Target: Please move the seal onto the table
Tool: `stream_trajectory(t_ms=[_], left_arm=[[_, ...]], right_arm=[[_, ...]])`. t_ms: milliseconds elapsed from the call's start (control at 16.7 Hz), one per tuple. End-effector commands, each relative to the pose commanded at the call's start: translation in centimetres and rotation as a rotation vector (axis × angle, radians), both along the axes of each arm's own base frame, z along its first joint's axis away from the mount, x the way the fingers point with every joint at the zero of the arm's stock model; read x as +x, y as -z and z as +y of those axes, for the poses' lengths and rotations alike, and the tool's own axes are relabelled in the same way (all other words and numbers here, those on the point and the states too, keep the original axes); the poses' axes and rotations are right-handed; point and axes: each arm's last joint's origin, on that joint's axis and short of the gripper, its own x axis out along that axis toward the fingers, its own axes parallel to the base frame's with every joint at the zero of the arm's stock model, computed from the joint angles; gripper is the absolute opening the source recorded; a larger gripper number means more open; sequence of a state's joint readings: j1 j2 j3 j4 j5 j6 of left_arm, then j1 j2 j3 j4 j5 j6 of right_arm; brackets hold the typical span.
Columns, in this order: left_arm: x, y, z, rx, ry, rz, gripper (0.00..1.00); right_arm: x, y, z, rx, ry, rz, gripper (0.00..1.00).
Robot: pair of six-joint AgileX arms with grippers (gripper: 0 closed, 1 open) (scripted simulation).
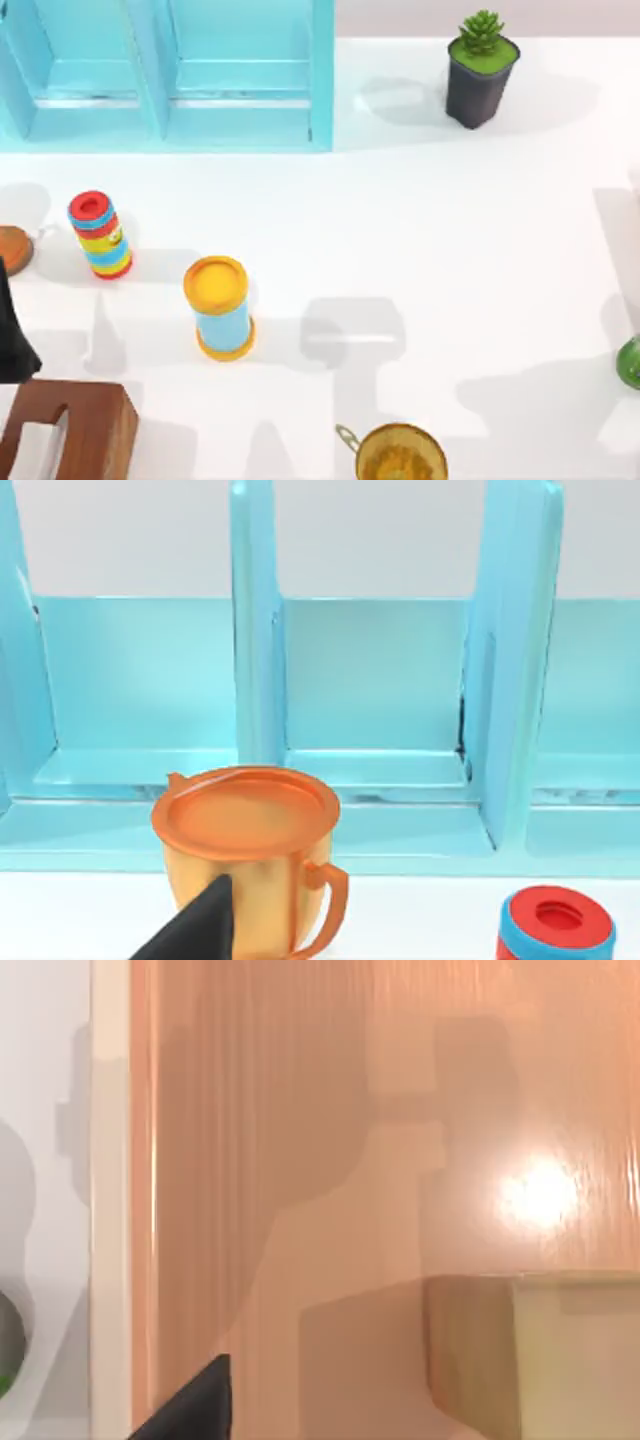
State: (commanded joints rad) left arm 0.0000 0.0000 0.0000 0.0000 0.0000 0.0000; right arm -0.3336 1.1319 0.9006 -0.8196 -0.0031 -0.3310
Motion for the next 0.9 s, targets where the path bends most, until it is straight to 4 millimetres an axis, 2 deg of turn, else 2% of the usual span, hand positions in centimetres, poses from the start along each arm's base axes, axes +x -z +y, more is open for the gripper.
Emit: stream_trajectory(t_ms=[240, 480, 600, 900], left_arm=[[0.0, 0.0, 0.0, 0.000, 0.000, 0.000, 1.00], [0.0, 0.0, 0.0, 0.000, 0.000, 0.000, 1.00], [0.0, 0.0, 0.0, 0.000, 0.000, 0.000, 1.00], [0.0, 0.0, 0.0, 0.000, 0.000, 0.000, 1.00]], right_arm=[[4.4, 0.6, -4.2, 0.085, 0.009, 0.304, 1.00], [6.1, 1.2, -7.2, 0.155, 0.007, 0.465, 1.00], [6.3, 1.3, -7.7, 0.168, 0.005, 0.491, 1.00], [6.3, 1.4, -7.6, 0.166, 0.003, 0.489, 1.00]])
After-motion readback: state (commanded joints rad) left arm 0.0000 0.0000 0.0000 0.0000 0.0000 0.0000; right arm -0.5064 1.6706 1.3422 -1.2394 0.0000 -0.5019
